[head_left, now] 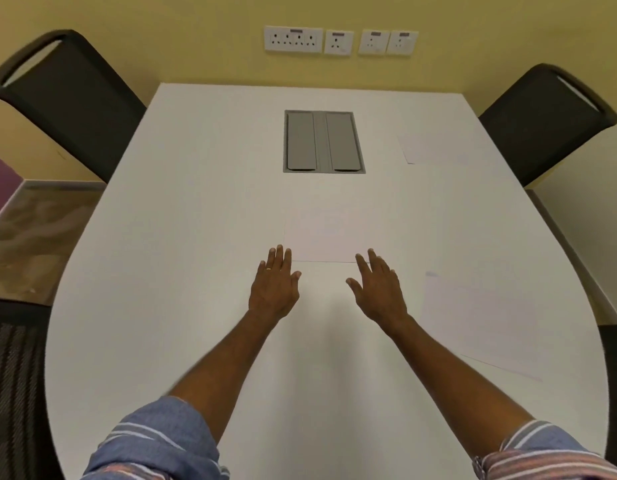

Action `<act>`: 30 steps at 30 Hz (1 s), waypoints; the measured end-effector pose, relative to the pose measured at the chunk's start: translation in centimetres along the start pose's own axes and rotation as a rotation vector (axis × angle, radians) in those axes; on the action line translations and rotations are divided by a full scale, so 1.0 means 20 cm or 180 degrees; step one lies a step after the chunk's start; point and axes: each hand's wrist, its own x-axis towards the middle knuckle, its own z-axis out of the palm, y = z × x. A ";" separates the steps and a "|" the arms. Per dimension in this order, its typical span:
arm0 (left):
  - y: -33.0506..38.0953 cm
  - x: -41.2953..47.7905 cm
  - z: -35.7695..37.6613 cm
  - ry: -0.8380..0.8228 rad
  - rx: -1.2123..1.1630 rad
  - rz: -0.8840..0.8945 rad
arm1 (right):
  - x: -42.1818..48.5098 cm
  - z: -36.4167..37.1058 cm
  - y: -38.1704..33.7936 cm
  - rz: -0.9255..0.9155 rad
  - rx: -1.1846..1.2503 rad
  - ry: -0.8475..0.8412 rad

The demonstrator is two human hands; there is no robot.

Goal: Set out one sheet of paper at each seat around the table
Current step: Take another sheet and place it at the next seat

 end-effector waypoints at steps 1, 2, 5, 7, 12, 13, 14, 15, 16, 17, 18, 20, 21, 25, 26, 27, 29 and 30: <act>-0.02 0.03 0.02 -0.0034 -0.0022 -0.0004 | 0.04 0.02 0.01 0.0023 0.0001 -0.0010; -0.03 0.06 0.04 -0.0076 -0.0061 -0.0029 | 0.07 0.04 0.02 0.0047 0.0006 -0.0025; -0.07 0.16 0.09 -0.0234 -0.0326 -0.0174 | 0.18 0.11 0.05 0.0121 0.0088 -0.0077; -0.09 0.23 0.12 -0.0361 -0.0568 -0.0220 | 0.25 0.15 0.08 0.0157 0.0117 -0.0106; -0.13 0.39 0.22 -0.0320 -0.1002 -0.0302 | 0.40 0.27 0.13 0.0265 0.0142 -0.0271; -0.13 0.43 0.23 -0.0266 -0.1096 -0.0339 | 0.43 0.29 0.15 0.0272 0.0127 -0.0286; -0.13 0.46 0.25 -0.0225 -0.1178 -0.0376 | 0.46 0.30 0.16 0.0275 0.0086 -0.0292; -0.14 0.50 0.27 -0.0201 -0.1227 -0.0397 | 0.49 0.32 0.17 0.0263 0.0014 -0.0289; -0.14 0.53 0.28 -0.0201 -0.1241 -0.0400 | 0.52 0.34 0.17 0.0233 -0.0065 -0.0290; -0.14 0.56 0.30 -0.0222 -0.1238 -0.0393 | 0.54 0.36 0.18 0.0197 -0.0117 -0.0303; -0.15 0.58 0.32 -0.0247 -0.1230 -0.0384 | 0.56 0.38 0.19 0.0172 -0.0134 -0.0316; -0.15 0.62 0.35 -0.0269 -0.1221 -0.0378 | 0.60 0.41 0.20 0.0188 -0.0065 -0.0324; -0.15 0.64 0.37 -0.0301 -0.1191 -0.0356 | 0.62 0.43 0.20 0.0244 0.0017 -0.0308; -0.17 0.69 0.43 -0.0826 -0.0762 -0.0155 | 0.70 0.46 0.24 0.0539 0.0279 -0.0212; -0.17 0.69 0.45 -0.0915 -0.0649 -0.0138 | 0.72 0.46 0.25 0.0597 0.0304 -0.0204; -0.18 0.69 0.46 -0.0942 -0.0563 -0.0127 | 0.74 0.47 0.26 0.0657 0.0349 -0.0195; -0.18 0.68 0.48 -0.0848 -0.0460 -0.0117 | 0.76 0.47 0.26 0.0762 0.0507 -0.0172; -0.18 0.68 0.49 -0.0772 -0.0402 -0.0109 | 0.77 0.48 0.26 0.0800 0.0587 -0.0155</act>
